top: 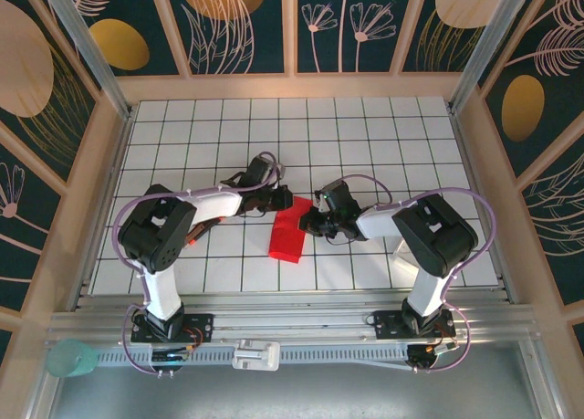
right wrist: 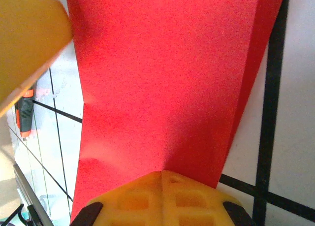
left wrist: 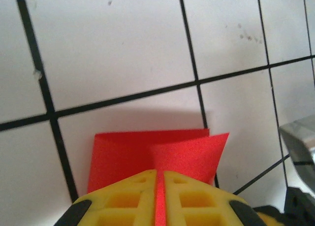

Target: Fold a paper plane with a square sheet of paper (pick it up from the middle)

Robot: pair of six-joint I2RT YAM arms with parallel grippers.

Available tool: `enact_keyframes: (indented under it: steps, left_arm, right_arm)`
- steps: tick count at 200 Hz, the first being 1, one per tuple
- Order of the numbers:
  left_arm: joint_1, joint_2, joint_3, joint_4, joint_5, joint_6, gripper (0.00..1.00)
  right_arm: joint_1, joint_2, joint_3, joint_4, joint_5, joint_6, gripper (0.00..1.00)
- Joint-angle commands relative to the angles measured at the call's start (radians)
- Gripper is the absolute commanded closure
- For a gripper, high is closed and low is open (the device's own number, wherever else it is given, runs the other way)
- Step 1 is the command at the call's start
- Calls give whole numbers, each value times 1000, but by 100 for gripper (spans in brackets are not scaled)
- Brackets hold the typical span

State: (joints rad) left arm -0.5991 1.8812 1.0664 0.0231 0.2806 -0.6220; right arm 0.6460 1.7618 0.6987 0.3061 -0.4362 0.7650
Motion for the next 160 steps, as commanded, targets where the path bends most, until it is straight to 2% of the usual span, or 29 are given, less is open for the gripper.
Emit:
enact_keyframes:
  steps: [1, 34, 56, 93, 131, 160]
  left_arm:
    - [24, 56, 18, -10, 6, 17, 88]
    - [53, 109, 21, -8, 23, 20, 89]
    - [88, 105, -2, 40, 84, -8, 89]
    - [101, 55, -8, 70, 169, -14, 84]
    - [101, -14, -88, 162, 261, -88, 82]
    - [101, -14, -158, 149, 235, -90, 84]
  right_arm:
    - [7, 46, -18, -116, 90, -25, 100]
    - [7, 47, -19, -114, 90, -24, 100]
    - [7, 47, -24, -114, 88, -21, 100]
    - [7, 37, -22, -124, 93, -25, 100]
    - [7, 34, -21, -125, 97, -25, 100]
    - [6, 41, -16, -125, 96, -26, 100]
